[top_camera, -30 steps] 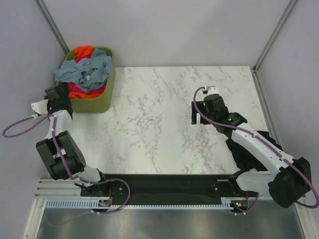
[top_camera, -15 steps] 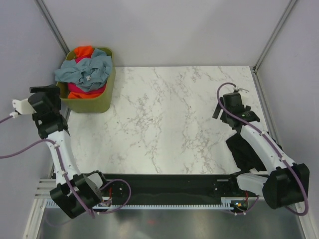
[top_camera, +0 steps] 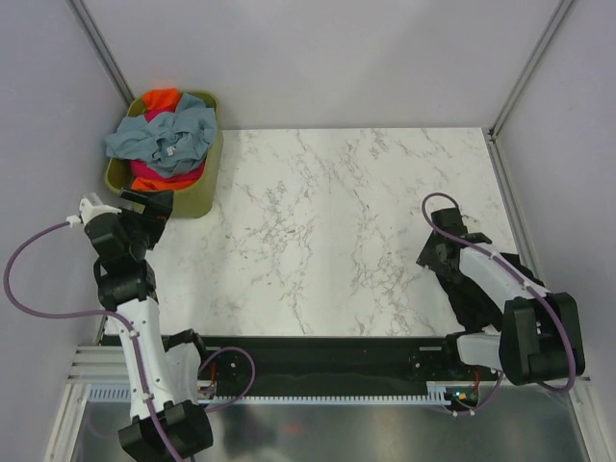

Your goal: Fold and stack the t-shirts

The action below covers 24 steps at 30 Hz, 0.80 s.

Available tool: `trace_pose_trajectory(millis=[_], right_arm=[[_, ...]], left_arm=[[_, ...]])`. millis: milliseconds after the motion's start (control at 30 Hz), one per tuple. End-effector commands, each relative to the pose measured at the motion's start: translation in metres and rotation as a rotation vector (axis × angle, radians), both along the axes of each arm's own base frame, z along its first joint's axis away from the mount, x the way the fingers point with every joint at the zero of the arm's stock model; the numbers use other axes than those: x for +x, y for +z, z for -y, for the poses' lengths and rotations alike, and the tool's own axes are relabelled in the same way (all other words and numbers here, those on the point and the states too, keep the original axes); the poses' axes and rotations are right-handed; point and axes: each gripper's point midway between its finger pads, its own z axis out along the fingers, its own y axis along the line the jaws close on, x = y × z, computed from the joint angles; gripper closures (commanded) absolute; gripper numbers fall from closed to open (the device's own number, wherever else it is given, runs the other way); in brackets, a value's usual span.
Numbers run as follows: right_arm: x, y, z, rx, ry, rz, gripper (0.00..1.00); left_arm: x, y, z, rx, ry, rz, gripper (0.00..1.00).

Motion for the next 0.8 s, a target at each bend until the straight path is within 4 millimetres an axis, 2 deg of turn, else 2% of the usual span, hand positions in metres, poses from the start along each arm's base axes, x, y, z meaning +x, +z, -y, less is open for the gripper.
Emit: trace_pose_trajectory(millis=[0, 67, 100, 133, 233, 333, 367, 433, 467, 500, 533, 567, 600, 633, 667, 700, 733, 767], right_arm=[[0.0, -0.02, -0.007, 0.064, -0.033, -0.025, 0.34], [0.001, -0.031, -0.01, 0.087, -0.028, -0.041, 0.55], [0.002, -0.033, -0.012, 0.095, -0.021, -0.048, 0.91], [0.003, -0.035, -0.017, 0.118, -0.008, -0.054, 1.0], [0.011, -0.033, -0.025, 0.134, 0.038, -0.048, 1.0], [0.023, -0.016, -0.037, 0.133, 0.085, -0.018, 1.0], [0.034, 0.0, -0.046, 0.146, 0.103, 0.025, 1.0], [0.04, 0.023, -0.083, 0.198, 0.172, 0.071, 1.0], [0.05, 0.054, -0.126, 0.255, 0.271, 0.138, 1.0], [0.053, 0.072, -0.151, 0.288, 0.317, 0.171, 1.0], [0.069, 0.112, -0.185, 0.35, 0.347, 0.255, 1.0], [0.058, 0.134, -0.229, 0.394, 0.449, 0.283, 1.0], [0.058, 0.155, -0.254, 0.43, 0.494, 0.32, 1.0], [0.069, 0.196, -0.288, 0.489, 0.533, 0.399, 1.0], [0.062, 0.214, -0.316, 0.525, 0.597, 0.42, 1.0], [0.064, 0.23, -0.333, 0.553, 0.631, 0.443, 0.84], [0.068, 0.24, -0.342, 0.558, 0.646, 0.458, 0.54], [0.08, 0.253, -0.351, 0.556, 0.645, 0.484, 0.27]], left_arm=[[-0.013, 0.003, 0.022, 0.099, -0.137, 0.019, 0.0], [-0.016, 0.001, 0.025, 0.106, -0.152, 0.017, 0.0], [-0.017, -0.002, 0.029, 0.111, -0.175, 0.012, 0.01], [-0.018, -0.004, 0.031, 0.112, -0.186, 0.007, 0.0], [-0.021, -0.012, 0.037, 0.118, -0.231, -0.009, 0.0], [-0.025, -0.026, 0.043, 0.117, -0.269, -0.038, 0.0], [-0.027, -0.028, 0.044, 0.122, -0.272, -0.041, 0.0], [-0.03, -0.035, 0.042, 0.137, -0.259, -0.056, 0.0], [-0.033, -0.036, 0.042, 0.149, -0.255, -0.052, 0.0], [-0.034, -0.036, 0.038, 0.168, -0.238, -0.055, 0.0], [-0.035, -0.037, 0.038, 0.173, -0.236, -0.056, 0.0], [-0.036, -0.037, 0.037, 0.178, -0.233, -0.059, 0.0], [-0.036, -0.037, 0.038, 0.178, -0.236, -0.058, 0.0], [-0.037, -0.038, 0.04, 0.175, -0.244, -0.059, 0.0], [-0.037, -0.038, 0.041, 0.176, -0.251, -0.062, 0.0], [-0.037, -0.039, 0.041, 0.177, -0.259, -0.069, 0.0], [-0.038, -0.041, 0.041, 0.179, -0.259, -0.084, 0.0], [-0.041, -0.041, 0.041, 0.181, -0.263, -0.101, 0.0]])
